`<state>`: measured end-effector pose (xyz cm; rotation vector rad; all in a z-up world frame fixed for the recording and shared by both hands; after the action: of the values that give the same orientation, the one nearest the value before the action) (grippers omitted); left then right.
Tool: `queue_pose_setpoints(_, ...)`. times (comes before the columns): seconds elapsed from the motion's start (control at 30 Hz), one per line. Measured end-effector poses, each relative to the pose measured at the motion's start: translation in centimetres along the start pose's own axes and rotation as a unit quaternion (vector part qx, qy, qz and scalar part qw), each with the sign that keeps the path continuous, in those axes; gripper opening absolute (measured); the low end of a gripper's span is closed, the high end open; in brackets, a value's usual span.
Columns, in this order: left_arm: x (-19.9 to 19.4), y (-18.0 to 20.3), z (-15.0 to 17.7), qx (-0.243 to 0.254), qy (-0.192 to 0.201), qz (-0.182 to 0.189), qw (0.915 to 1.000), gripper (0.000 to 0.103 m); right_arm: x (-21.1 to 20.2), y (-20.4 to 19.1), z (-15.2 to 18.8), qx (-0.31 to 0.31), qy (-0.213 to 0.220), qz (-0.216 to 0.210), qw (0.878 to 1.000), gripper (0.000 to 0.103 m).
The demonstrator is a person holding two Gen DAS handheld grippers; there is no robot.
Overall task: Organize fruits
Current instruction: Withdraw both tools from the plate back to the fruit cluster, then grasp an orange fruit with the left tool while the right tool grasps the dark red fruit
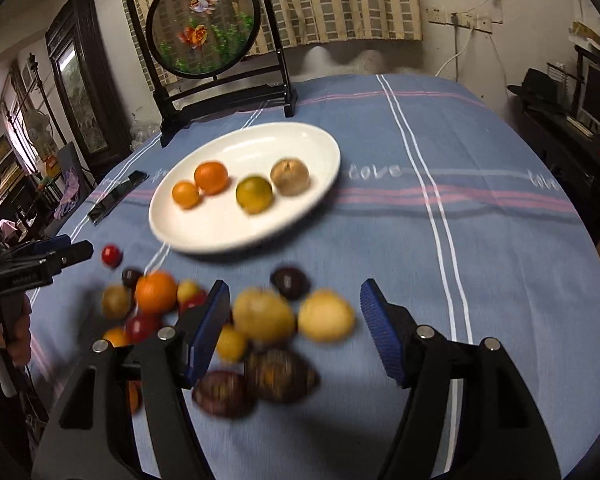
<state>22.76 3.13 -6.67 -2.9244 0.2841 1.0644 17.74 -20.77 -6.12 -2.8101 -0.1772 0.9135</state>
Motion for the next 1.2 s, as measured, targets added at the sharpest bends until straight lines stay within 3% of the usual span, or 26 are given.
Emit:
queue_pose_setpoints(0.43,-3.5,0.2,6.8,-0.013,-0.026,0.016,0.9994,0.091,-3.7,0.0,6.9,0.034,-0.024,-0.006,0.999,0.068)
queue_pose_setpoints(0.77,-3.6,0.4,7.2,-0.011,-0.029,0.019,0.9993,0.091,-2.8,-5.5,8.5,-0.053,-0.066,-0.038,0.996,0.068)
queue_pose_setpoints(1.03,-3.3,0.8,7.3,-0.008,-0.03,0.028,0.9991,0.092,0.5,-6.2,8.6,-0.067,-0.104,-0.004,0.992,0.068)
queue_pose_setpoints(1.2,-3.0,0.4,7.4,-0.014,-0.033,0.03,0.9989,0.092,1.7,-6.8,7.9,-0.069,-0.104,0.001,0.992,0.066)
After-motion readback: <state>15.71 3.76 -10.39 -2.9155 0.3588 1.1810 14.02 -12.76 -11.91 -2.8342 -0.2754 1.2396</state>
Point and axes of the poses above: each gripper's, at about its wrist camera, not at the fingertips, and x roughly the way its jaws point, y to its right, z to its underside, the point moved 7 cm from there along x, roughly the way its jaws point, and after that the axes turned 10 degrees about y, right-handed, at the moved point
